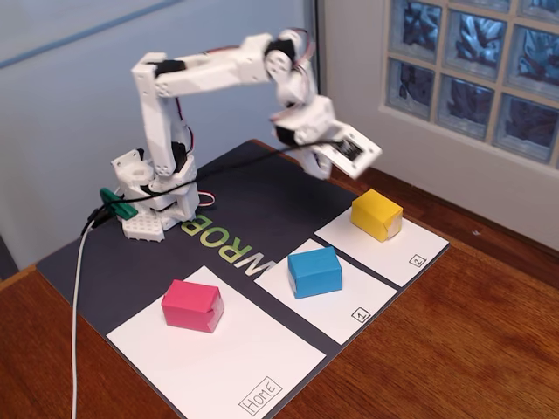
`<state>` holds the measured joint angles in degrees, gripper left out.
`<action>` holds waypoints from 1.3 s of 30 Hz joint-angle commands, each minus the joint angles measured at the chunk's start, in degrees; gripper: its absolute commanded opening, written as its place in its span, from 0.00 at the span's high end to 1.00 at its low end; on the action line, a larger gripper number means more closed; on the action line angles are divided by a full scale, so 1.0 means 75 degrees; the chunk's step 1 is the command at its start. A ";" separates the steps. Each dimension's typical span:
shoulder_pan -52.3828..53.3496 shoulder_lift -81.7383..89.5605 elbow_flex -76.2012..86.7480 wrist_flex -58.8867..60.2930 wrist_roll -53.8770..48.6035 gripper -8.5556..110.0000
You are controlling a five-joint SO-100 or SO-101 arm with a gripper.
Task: Move box yellow to home
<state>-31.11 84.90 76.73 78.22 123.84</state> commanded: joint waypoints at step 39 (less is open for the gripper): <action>-0.1266 -0.2180 -0.0434 -0.3586 0.0434 0.87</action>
<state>-40.96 68.29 76.46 52.21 127.18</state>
